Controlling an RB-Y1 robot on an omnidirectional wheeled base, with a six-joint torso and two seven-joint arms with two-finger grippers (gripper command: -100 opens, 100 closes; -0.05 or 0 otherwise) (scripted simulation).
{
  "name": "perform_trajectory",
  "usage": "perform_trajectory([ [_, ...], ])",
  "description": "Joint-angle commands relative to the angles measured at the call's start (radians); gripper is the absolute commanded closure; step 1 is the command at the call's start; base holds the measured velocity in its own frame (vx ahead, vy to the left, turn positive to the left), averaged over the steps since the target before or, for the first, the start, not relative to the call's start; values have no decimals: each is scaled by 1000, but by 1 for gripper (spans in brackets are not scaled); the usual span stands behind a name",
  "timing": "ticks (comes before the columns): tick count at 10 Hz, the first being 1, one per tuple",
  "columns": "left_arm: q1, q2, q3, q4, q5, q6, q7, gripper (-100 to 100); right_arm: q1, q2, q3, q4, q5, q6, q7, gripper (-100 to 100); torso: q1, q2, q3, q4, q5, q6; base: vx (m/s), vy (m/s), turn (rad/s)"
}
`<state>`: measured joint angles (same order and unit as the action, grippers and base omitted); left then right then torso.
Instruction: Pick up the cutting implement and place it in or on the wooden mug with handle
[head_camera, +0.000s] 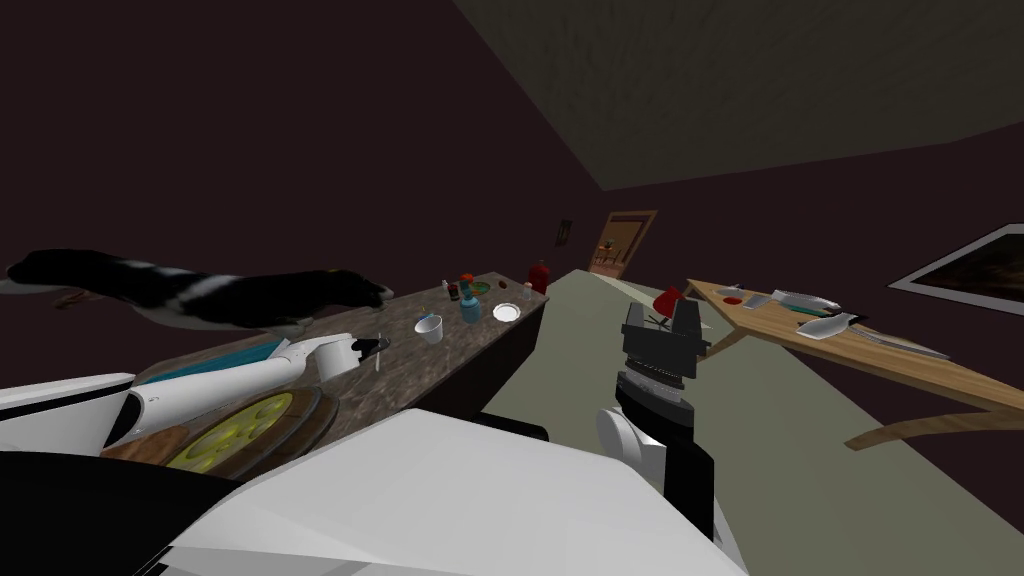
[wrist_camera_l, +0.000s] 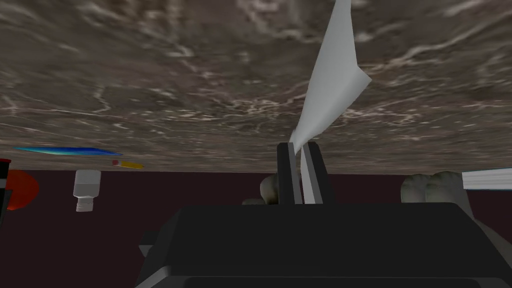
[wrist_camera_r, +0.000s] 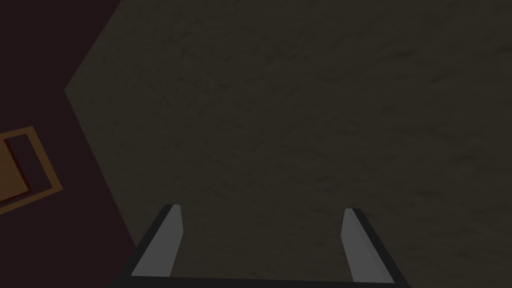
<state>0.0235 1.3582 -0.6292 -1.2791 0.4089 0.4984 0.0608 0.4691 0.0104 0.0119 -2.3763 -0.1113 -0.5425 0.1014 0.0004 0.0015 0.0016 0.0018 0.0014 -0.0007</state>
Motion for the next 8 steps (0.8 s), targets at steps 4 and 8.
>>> perform_trajectory([
  [4, 2, 22, -2, -29, 9, 2, 11, 100, 0, 0, 0, 0, 0, 0, 0, 0, 1, 1, 0, 0, 0, 0, -5, -8, 10],
  [8, -8, 59, 0, -34, 4, -10, 19, 100, 0, 0, 0, 0, 0, 0, 0, 0, -3, 2, 1, 0, -1, 0, -30, -41, 6],
])
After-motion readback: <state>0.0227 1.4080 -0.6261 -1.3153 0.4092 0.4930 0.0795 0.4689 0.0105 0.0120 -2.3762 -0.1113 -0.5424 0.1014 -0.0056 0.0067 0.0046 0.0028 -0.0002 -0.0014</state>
